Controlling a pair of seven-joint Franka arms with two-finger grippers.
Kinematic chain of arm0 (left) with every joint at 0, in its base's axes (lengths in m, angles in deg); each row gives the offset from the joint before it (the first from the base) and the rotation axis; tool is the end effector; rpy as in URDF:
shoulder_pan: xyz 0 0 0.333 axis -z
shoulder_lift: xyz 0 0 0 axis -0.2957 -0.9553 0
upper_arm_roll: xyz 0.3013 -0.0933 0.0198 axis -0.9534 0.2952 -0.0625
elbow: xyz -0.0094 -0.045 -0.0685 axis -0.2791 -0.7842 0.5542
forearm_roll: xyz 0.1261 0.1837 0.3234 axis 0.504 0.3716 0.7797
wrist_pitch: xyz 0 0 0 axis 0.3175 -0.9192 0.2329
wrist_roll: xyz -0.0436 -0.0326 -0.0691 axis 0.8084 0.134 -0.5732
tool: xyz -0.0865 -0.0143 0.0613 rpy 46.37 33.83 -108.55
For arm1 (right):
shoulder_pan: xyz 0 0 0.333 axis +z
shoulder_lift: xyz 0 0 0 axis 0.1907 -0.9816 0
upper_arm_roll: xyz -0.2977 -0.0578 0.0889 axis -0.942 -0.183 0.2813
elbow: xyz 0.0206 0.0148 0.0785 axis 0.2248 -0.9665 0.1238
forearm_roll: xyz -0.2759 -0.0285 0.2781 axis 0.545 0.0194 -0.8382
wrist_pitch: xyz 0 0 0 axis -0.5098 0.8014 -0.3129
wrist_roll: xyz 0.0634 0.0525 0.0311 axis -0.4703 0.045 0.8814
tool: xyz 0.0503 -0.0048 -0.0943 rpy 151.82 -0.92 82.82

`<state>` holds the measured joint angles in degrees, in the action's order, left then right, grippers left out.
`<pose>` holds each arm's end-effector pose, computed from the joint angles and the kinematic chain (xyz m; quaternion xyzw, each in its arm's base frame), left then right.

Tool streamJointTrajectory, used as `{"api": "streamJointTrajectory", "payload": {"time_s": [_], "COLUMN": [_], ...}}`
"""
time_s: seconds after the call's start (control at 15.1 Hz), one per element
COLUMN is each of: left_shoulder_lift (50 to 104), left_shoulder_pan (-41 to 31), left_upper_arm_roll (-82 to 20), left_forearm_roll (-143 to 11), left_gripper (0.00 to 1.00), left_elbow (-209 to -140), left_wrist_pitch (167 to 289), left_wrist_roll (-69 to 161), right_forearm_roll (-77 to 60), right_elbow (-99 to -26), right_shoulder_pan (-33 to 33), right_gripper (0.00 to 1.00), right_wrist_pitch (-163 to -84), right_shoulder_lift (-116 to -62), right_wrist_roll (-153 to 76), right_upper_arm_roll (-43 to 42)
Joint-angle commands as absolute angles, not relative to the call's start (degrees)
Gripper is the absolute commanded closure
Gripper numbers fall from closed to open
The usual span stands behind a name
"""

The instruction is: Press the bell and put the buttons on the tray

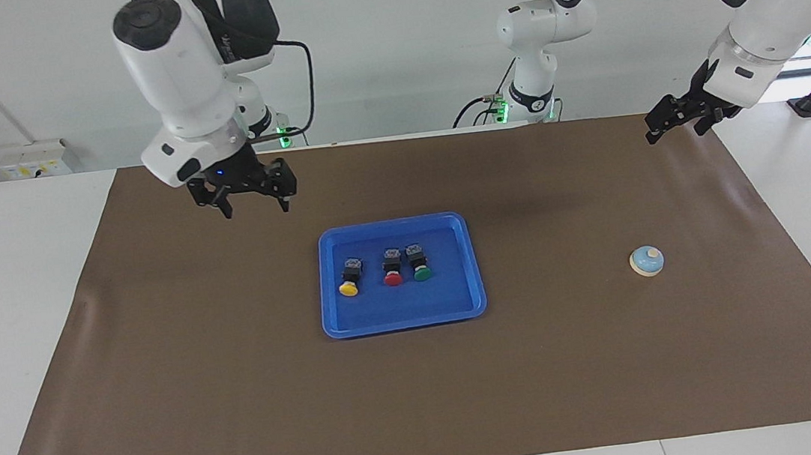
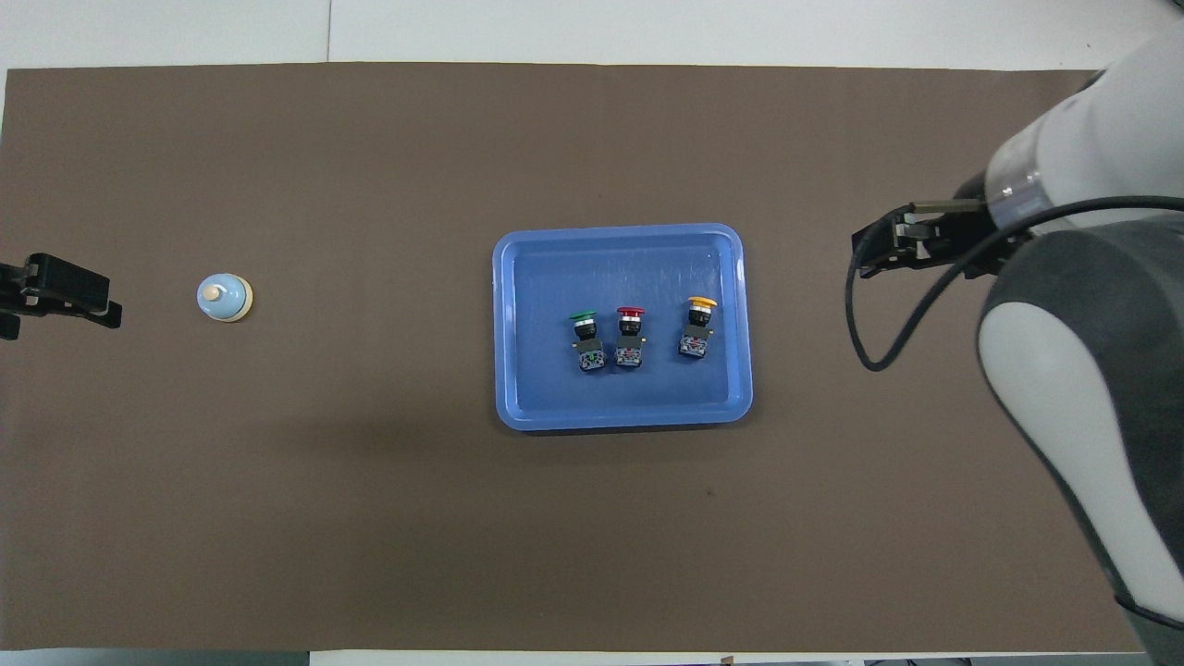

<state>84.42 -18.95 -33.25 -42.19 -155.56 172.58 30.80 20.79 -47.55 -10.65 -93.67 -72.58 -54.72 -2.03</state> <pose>0.5501 0.0087 0.5930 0.9966 0.0114 -0.0800 0.0163 0.5416 0.0571 0.6414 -0.9997 0.0207 0.0023 0.0085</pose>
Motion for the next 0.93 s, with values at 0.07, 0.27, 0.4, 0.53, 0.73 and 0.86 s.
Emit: {"api": "streamJointTrajectory", "payload": {"time_s": [0.07,0.27,0.4,0.53,0.73,0.86], "left_shoulder_lift": [85.98,86.06,85.98,86.06,85.98,86.06], "left_shoulder_pan": [-18.70,-18.70,-18.70,-18.70,-18.70,-18.70], "left_upper_arm_roll": [-33.64,-33.64,-33.64,-33.64,-33.64,-33.64], "left_forearm_roll": [-42.62,-42.62,-42.62,-42.62,-42.62,-42.62], "left_gripper": [0.00,0.00,0.00,0.00,0.00,0.00], "left_elbow": [-157.22,-157.22,-157.22,-157.22,-157.22,-157.22], "left_wrist_pitch": [173.08,173.08,173.08,173.08,173.08,173.08], "left_wrist_roll": [30.86,30.86,30.86,30.86,30.86,30.86], "right_forearm_roll": [20.67,20.58,20.58,20.58,20.75,21.80], "right_elbow": [-54.51,-61.20,-62.01,-61.66,-56.76,-52.45], "right_shoulder_pan": [-15.03,-17.23,-17.41,-17.50,-17.85,-17.85], "right_gripper": [0.00,0.00,0.00,0.00,0.00,0.00], "right_wrist_pitch": [-95.80,-98.45,-98.89,-100.11,-98.29,-95.65], "right_shoulder_lift": [-68.93,-65.76,-65.84,-66.45,-69.60,-72.07], "right_wrist_roll": [-47.92,-44.02,-44.29,-44.20,-44.02,-44.02], "right_upper_arm_roll": [-1.26,-1.26,-1.26,-1.26,-1.26,-1.26]}}
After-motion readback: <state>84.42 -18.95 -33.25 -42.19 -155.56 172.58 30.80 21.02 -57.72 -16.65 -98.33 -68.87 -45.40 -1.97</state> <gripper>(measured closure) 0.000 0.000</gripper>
